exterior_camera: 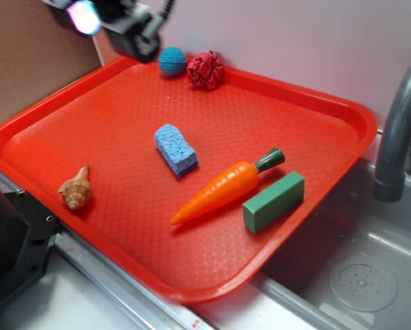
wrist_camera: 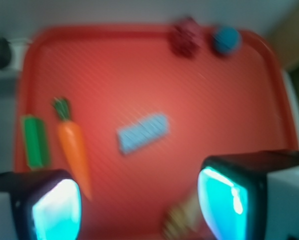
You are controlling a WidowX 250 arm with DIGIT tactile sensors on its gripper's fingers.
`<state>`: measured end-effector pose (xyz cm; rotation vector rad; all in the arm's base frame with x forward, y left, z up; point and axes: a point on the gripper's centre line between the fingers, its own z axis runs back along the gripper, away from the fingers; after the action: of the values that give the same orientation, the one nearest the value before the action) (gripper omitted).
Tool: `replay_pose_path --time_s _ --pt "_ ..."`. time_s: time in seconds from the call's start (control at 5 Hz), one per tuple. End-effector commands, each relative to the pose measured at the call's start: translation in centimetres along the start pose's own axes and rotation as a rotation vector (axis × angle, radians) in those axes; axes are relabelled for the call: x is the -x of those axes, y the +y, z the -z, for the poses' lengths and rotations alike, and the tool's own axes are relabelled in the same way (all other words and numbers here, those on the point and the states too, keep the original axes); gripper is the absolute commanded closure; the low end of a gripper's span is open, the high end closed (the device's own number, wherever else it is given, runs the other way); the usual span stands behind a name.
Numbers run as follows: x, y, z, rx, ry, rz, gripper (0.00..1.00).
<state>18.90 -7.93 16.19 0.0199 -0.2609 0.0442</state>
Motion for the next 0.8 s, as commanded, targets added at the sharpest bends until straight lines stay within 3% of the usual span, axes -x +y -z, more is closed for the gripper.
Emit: replay_pose_path --time_s 0.0,0.4,0.6 --pt "-0.6 -2.4 2.0 0.1 -0.015 0.085 0.0" --pt "-0.6 -2.4 2.0 0.1 -0.015 0.085 0.0" --pt "-0.2 -5.2 7.1 0.08 -0.02 0.237 0.0"
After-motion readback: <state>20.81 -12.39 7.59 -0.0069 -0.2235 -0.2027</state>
